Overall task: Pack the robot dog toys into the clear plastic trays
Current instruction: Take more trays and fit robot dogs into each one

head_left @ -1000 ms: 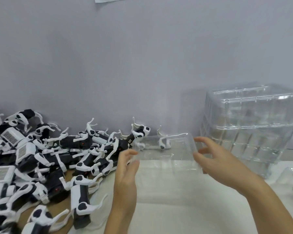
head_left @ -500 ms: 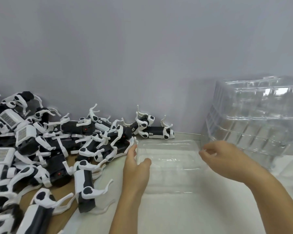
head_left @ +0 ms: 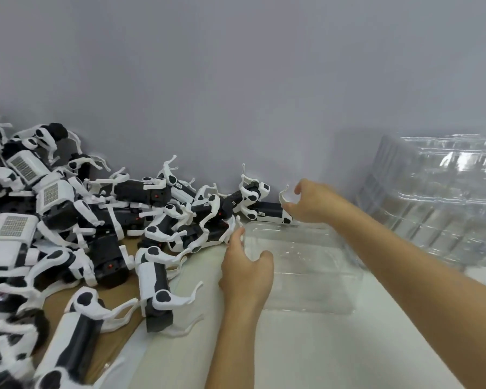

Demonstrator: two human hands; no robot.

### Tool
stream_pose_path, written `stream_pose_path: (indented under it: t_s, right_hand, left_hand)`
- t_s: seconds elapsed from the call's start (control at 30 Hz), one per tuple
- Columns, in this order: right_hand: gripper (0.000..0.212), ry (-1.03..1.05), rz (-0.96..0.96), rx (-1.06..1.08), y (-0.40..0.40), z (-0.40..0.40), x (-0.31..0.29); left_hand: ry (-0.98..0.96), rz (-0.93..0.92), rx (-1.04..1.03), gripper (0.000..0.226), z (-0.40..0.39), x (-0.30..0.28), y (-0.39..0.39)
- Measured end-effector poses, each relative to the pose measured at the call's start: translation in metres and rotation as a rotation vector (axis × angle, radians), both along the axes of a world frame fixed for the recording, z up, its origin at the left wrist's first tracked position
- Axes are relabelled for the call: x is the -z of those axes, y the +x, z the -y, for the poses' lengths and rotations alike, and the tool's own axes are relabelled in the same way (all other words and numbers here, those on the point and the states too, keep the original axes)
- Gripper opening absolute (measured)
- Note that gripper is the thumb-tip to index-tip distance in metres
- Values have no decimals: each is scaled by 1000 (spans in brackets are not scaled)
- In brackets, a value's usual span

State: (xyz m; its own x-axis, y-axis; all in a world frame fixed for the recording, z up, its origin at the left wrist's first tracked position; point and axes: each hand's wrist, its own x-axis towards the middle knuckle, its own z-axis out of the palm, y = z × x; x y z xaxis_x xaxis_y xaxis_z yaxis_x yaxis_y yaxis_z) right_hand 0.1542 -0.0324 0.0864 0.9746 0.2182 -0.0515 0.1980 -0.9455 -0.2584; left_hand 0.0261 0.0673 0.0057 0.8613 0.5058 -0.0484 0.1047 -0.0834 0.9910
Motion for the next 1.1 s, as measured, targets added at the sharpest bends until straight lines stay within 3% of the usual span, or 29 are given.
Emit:
stream_pose_path:
  t_s: [0.07,0.17,0.33,0.57,0.73,0.83,0.93,1.1]
  right_hand:
    - [40,-122,-70,-36,14,-9,12]
    - [26,-80,-143,-29,29,-18,23]
    - [34,-146,-110,10,38,-20,20]
    - [20,14,220,91,42,-3,-18]
    - [22,-109,360,8,33,8,-53]
    - [12,-228,485,-99,20,6,-67]
    - [26,-326,607,-124,10,5,-72]
    - [31,-126,712,-162,8,12,-84]
  left_hand:
    - [17,-11,3,63,1,-1,-1]
    - [40,-19,3,62,2,-1,1]
    - [63,-36,11,61,4,-3,1]
    - [98,-68,-7,60,6,-5,0]
    - [141,-86,-1,57,7,-6,0]
    - [149,-99,9,57,6,-7,-1]
    - [154,-103,17,56,5,-9,-1]
    - [134,-92,41,50,4,-9,-1]
